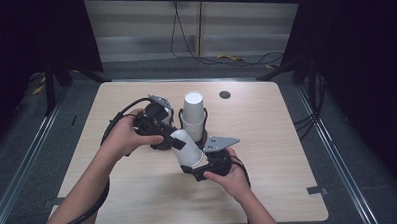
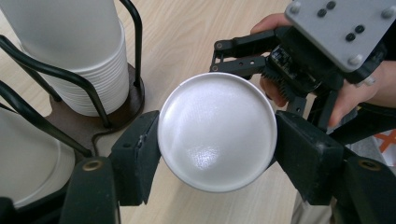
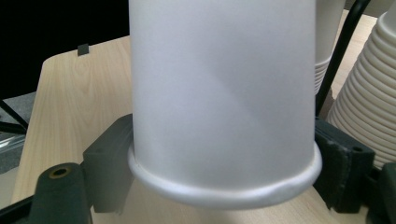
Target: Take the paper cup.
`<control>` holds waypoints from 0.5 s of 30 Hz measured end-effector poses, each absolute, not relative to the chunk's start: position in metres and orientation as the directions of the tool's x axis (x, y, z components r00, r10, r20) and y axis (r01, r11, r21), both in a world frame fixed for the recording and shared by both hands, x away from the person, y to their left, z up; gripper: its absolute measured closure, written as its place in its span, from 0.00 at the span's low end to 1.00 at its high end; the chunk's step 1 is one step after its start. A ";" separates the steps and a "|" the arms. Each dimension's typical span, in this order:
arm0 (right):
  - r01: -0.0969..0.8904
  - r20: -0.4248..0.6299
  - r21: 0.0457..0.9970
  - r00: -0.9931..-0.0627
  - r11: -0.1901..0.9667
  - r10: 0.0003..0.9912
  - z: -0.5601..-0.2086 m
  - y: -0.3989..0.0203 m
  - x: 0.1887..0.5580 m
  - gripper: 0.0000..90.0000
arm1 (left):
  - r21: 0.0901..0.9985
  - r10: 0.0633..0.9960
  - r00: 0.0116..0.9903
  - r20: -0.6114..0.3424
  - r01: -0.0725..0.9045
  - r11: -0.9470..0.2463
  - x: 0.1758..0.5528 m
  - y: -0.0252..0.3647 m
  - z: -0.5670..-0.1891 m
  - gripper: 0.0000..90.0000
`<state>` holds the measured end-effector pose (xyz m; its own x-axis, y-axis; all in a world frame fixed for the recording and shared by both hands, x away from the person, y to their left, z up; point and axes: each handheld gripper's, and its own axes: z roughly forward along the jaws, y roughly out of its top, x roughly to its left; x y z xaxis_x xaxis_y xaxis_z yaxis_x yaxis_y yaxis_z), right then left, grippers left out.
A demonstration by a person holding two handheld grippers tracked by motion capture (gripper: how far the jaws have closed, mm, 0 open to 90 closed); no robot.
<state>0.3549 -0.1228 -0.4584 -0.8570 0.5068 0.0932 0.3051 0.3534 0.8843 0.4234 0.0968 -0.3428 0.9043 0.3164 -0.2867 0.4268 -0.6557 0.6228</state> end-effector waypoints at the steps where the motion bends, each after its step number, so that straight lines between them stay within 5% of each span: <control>1: 0.305 0.093 0.884 -0.857 0.353 0.507 -0.458 -0.123 0.355 0.22 | 0.623 0.316 0.904 -0.287 0.427 -0.656 0.423 0.097 -0.343 0.37; 15: 0.306 0.081 0.874 -0.859 0.379 0.506 -0.460 -0.133 0.354 0.23 | 0.629 0.323 0.908 -0.267 0.418 -0.655 0.423 0.100 -0.349 0.31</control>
<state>0.3537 -0.1328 -0.4596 -0.8586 0.5062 0.0810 0.3057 0.3788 0.8735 0.4231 0.0998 -0.3491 0.9081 0.3228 -0.2669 0.4179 -0.6553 0.6292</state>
